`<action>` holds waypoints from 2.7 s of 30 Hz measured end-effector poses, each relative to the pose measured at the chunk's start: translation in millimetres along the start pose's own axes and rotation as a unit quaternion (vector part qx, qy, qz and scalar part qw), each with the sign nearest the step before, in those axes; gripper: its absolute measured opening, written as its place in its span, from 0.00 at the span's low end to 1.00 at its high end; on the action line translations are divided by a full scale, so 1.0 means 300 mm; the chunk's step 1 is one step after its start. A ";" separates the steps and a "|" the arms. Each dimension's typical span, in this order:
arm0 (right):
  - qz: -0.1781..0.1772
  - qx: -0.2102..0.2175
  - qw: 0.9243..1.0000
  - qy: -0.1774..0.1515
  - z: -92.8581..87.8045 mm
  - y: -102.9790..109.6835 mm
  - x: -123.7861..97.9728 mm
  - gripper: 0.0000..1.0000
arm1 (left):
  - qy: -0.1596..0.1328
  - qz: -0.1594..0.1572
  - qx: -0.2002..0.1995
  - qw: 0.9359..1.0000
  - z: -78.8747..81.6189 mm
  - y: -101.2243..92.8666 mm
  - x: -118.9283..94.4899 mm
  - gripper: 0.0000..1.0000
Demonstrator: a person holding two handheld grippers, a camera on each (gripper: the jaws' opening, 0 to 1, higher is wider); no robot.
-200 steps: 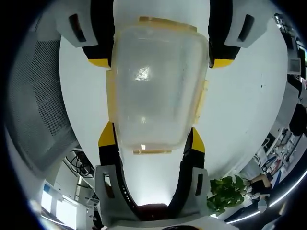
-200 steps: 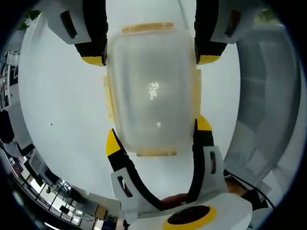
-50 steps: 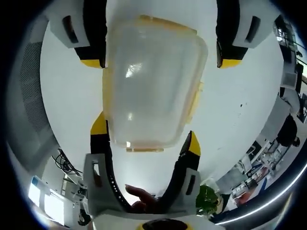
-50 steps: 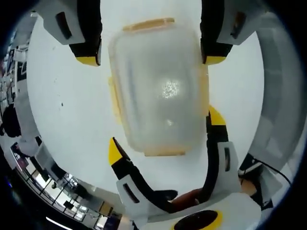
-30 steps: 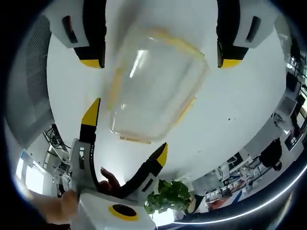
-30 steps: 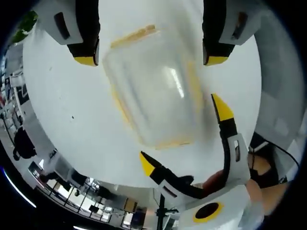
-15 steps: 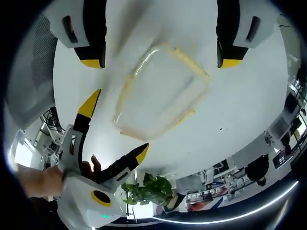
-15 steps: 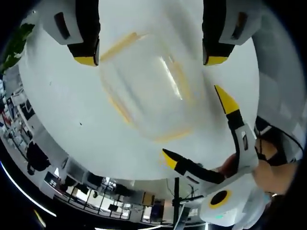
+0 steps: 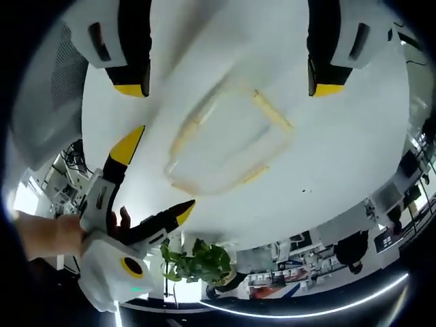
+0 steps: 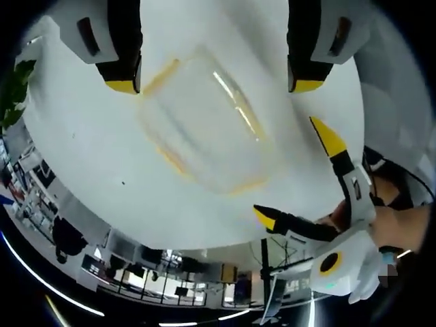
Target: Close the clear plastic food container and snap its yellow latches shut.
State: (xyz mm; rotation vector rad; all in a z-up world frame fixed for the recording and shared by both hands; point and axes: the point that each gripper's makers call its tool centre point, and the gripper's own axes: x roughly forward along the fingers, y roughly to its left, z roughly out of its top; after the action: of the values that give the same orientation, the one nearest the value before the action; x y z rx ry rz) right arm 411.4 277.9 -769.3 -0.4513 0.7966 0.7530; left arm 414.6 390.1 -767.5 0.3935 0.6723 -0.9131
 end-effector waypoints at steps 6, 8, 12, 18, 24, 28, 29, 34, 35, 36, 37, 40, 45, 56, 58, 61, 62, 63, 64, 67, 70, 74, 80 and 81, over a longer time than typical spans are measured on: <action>-0.007 0.014 1.000 -0.003 -0.015 0.003 -0.023 0.89 | 0.000 0.001 -0.006 1.000 -0.016 -0.021 -0.012 0.97; -0.008 0.015 1.000 -0.003 -0.022 0.012 -0.032 0.89 | -0.002 0.002 -0.009 1.000 -0.020 -0.030 -0.020 0.97; -0.013 0.020 1.000 -0.007 -0.037 0.020 -0.044 0.89 | -0.004 0.005 -0.014 1.000 -0.028 -0.044 -0.035 0.97; -0.021 0.029 0.999 -0.019 -0.054 0.036 -0.077 0.88 | -0.009 0.009 -0.024 1.000 -0.046 -0.060 -0.061 0.97; -0.027 0.036 0.999 -0.026 -0.082 0.054 -0.096 0.88 | -0.020 0.013 -0.036 0.999 -0.057 -0.070 -0.087 0.97; -0.031 0.041 0.998 -0.035 -0.089 0.073 -0.113 0.88 | -0.030 0.018 -0.042 0.999 -0.062 -0.080 -0.105 0.97; -0.031 0.042 0.998 -0.039 -0.089 0.077 -0.116 0.88 | -0.033 0.018 -0.045 0.998 -0.062 -0.082 -0.109 0.97; -0.039 0.051 0.997 -0.054 -0.103 0.097 -0.139 0.88 | -0.045 0.023 -0.047 0.998 -0.071 -0.101 -0.132 0.97; -0.039 0.052 0.996 -0.056 -0.105 0.100 -0.143 0.88 | -0.047 0.023 -0.047 0.998 -0.071 -0.104 -0.135 0.97; -0.042 0.054 0.996 -0.059 -0.107 0.102 -0.149 0.88 | -0.049 0.023 -0.048 0.997 -0.072 -0.107 -0.139 0.97; -0.046 0.054 0.996 -0.062 -0.112 0.103 -0.156 0.88 | -0.052 0.024 -0.048 0.997 -0.073 -0.110 -0.145 0.97; -0.050 0.058 0.995 -0.071 -0.119 0.110 -0.169 0.88 | -0.058 0.027 -0.049 0.997 -0.076 -0.116 -0.158 0.96; -0.055 0.062 0.993 -0.080 -0.134 0.125 -0.190 0.88 | -0.066 0.030 -0.048 0.996 -0.089 -0.133 -0.176 0.96; -0.060 0.071 0.991 -0.095 -0.167 0.142 -0.222 0.88 | -0.073 0.035 -0.052 0.995 -0.111 -0.161 -0.203 0.96; -0.062 0.069 0.991 -0.095 -0.175 0.145 -0.227 0.88 | -0.074 0.034 -0.052 0.995 -0.116 -0.168 -0.208 0.96; -0.063 0.068 0.991 -0.099 -0.181 0.151 -0.240 0.88 | -0.078 0.032 -0.053 0.995 -0.119 -0.178 -0.219 0.96; -0.063 0.067 0.991 -0.101 -0.183 0.152 -0.242 0.88 | -0.079 0.032 -0.055 0.995 -0.120 -0.180 -0.222 0.96; -0.064 0.067 0.990 -0.103 -0.185 0.154 -0.246 0.88 | -0.083 0.032 -0.056 0.994 -0.119 -0.182 -0.226 0.96; -0.064 0.066 0.990 -0.104 -0.185 0.155 -0.247 0.88 | -0.082 0.034 -0.055 0.995 -0.122 -0.182 -0.226 0.96; -0.068 0.068 0.990 -0.107 -0.198 0.156 -0.253 0.88 | -0.079 0.035 -0.049 0.995 -0.134 -0.184 -0.231 0.97; -0.071 0.066 0.989 -0.111 -0.201 0.162 -0.264 0.88 | -0.088 0.034 -0.052 0.994 -0.137 -0.184 -0.244 0.98; -0.075 0.067 0.988 -0.117 -0.213 0.166 -0.278 0.88 | -0.090 0.038 -0.058 0.994 -0.160 -0.186 -0.258 0.98; -0.079 0.069 0.988 -0.118 -0.229 0.174 -0.286 0.88 | -0.092 0.040 -0.075 0.992 -0.197 -0.192 -0.276 0.99; -0.079 0.070 0.987 -0.119 -0.231 0.176 -0.287 0.88 | -0.092 0.040 -0.078 0.992 -0.199 -0.193 -0.279 0.99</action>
State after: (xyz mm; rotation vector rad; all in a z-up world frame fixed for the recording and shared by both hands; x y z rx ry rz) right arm 299.0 232.9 -750.7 -0.2876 0.5776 0.5863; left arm 309.1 441.6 -756.1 0.1929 0.5491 -0.8032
